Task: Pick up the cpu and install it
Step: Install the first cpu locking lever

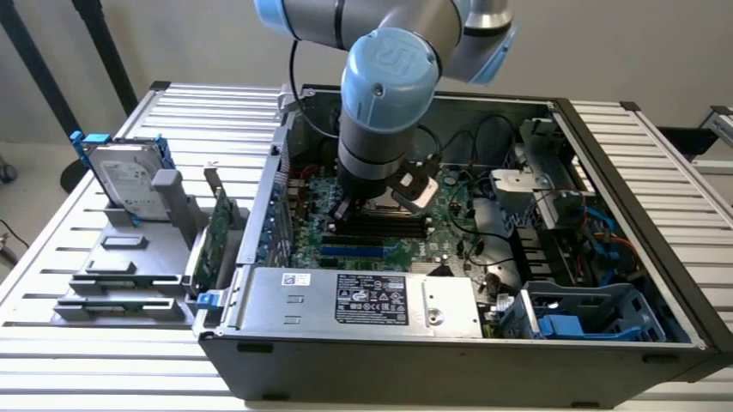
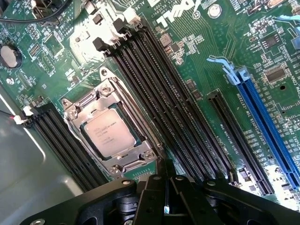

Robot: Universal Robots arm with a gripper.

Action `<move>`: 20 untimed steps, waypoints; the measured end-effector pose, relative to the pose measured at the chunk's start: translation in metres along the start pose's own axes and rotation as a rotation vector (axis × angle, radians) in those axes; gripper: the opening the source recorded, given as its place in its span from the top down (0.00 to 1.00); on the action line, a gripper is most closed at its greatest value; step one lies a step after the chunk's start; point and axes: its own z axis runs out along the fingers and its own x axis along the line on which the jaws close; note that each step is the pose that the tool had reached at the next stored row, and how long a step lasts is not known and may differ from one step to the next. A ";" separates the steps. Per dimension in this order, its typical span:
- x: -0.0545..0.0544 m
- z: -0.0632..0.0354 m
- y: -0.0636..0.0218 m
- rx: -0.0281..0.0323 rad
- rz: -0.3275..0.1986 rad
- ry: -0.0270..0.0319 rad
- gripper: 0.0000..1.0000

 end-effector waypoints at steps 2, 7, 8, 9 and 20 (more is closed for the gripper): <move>0.000 0.0006 -0.0006 -0.0023 -0.001 -0.0040 0.89; 0.001 0.0012 -0.0015 -0.0127 -0.003 -0.0222 0.89; 0.001 0.0013 -0.0015 -0.0136 -0.004 -0.0239 0.89; 0.001 0.0012 -0.0015 -0.0140 -0.004 -0.0248 0.89; 0.004 -0.0093 -0.0051 -0.0153 -0.008 -0.0296 0.89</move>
